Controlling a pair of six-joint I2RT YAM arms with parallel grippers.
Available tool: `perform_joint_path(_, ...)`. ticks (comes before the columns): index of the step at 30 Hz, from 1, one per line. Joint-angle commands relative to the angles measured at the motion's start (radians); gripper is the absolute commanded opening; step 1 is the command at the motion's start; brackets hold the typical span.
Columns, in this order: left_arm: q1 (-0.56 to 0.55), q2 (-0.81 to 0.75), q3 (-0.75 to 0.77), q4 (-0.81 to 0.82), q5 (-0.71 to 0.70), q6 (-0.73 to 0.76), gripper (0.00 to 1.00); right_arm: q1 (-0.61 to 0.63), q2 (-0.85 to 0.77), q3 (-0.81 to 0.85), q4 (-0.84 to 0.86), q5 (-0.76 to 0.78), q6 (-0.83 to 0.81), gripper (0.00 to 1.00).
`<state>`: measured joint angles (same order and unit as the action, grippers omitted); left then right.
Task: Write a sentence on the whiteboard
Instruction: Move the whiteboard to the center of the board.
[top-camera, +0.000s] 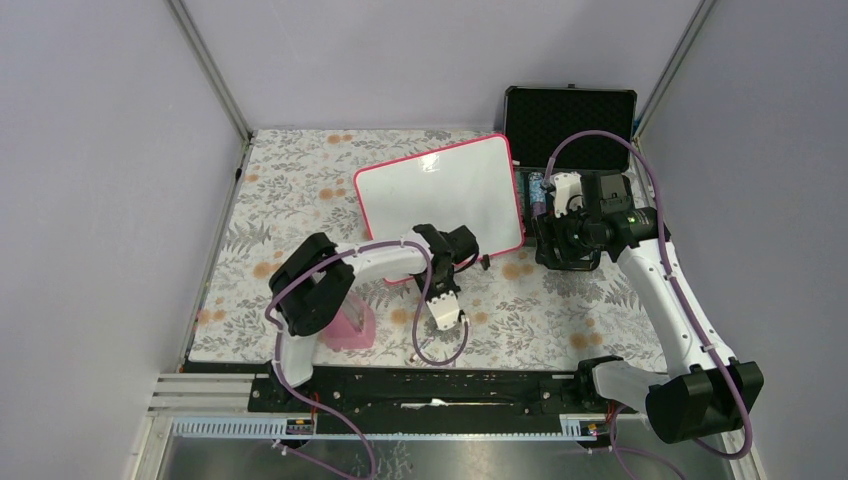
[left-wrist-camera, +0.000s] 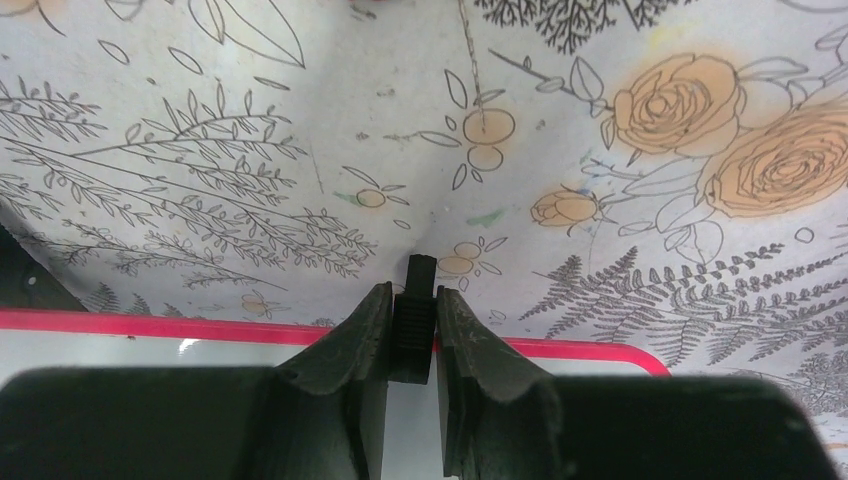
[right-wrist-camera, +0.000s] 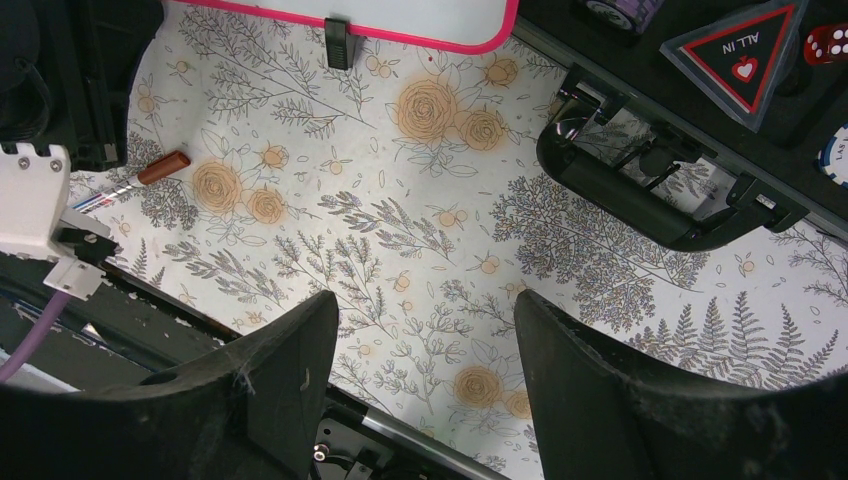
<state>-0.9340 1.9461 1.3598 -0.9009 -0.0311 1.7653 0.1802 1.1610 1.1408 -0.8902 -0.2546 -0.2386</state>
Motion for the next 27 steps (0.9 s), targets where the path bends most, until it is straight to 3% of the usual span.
perform_joint_path(1,0.054,0.014,0.026,-0.021,-0.069,0.005,0.03,-0.009,-0.011,0.024,-0.009,-0.011,0.001,0.72)
perform_joint_path(9,0.067,-0.051,-0.064,-0.052,-0.082,-0.021,0.02,-0.01,0.002,0.03,-0.01,-0.02,0.001,0.73)
perform_joint_path(27,0.069,-0.053,-0.009,-0.192,-0.096,-0.078,0.09,-0.01,-0.005,0.03,-0.015,-0.036,-0.007,0.75)
